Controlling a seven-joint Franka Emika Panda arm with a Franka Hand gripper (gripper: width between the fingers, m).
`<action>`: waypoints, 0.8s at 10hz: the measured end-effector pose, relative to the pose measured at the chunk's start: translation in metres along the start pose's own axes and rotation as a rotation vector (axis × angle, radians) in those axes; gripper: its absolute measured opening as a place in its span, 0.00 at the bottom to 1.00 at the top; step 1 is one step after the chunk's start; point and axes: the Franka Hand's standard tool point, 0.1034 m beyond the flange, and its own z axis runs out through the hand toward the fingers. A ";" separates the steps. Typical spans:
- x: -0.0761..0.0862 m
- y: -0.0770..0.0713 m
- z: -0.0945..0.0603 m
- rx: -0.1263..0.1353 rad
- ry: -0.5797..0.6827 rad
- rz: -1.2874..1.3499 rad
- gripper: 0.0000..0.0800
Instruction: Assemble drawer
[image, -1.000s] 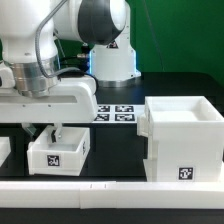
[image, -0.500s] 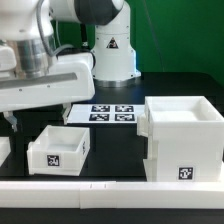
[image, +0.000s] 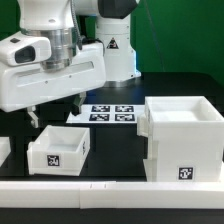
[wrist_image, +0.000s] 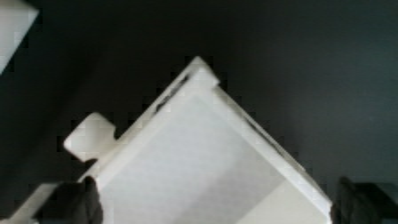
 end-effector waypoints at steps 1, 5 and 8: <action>-0.002 0.001 0.001 -0.009 0.003 -0.088 0.81; -0.020 -0.004 0.016 -0.027 0.016 -0.649 0.81; -0.021 -0.003 0.016 -0.028 0.010 -0.655 0.81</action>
Offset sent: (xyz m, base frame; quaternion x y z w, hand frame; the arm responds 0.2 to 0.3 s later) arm -0.0062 0.0262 -0.0148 0.0420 0.0802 -0.3082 0.9470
